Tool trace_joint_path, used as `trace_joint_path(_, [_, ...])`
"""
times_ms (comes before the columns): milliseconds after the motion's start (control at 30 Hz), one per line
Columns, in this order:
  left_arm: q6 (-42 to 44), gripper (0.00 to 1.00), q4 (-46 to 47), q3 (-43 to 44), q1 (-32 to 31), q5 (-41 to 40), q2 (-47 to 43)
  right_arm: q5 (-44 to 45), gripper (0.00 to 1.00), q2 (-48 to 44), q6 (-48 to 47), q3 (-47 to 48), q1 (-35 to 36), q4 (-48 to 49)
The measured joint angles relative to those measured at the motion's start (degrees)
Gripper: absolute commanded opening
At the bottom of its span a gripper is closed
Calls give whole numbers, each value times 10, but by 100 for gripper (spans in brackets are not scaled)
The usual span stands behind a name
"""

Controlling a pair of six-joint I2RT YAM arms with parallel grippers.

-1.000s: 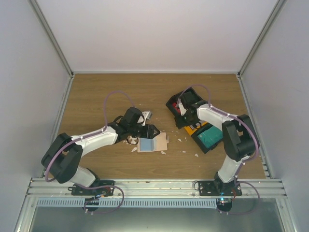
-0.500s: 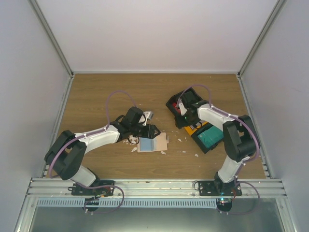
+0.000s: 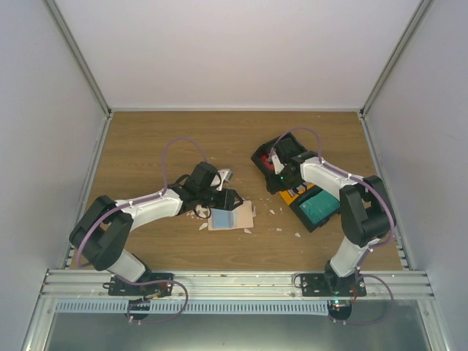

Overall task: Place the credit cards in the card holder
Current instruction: Pick up the credit card from the storage box.

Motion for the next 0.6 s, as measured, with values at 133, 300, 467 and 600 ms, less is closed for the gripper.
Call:
trace_joint_path(133, [0, 59, 0, 0, 0, 0, 0, 6, 58, 0, 8, -3, -1, 0])
trace_joint_path(300, [0, 59, 0, 0, 0, 0, 0, 2, 57, -17, 17, -18, -7, 0])
trace_joint_path(467, [0, 58, 0, 0, 0, 0, 0, -6, 52, -38, 21, -32, -12, 0])
trace_joint_path(600, [0, 58, 0, 0, 0, 0, 4, -10, 49, -41, 24, -34, -15, -1])
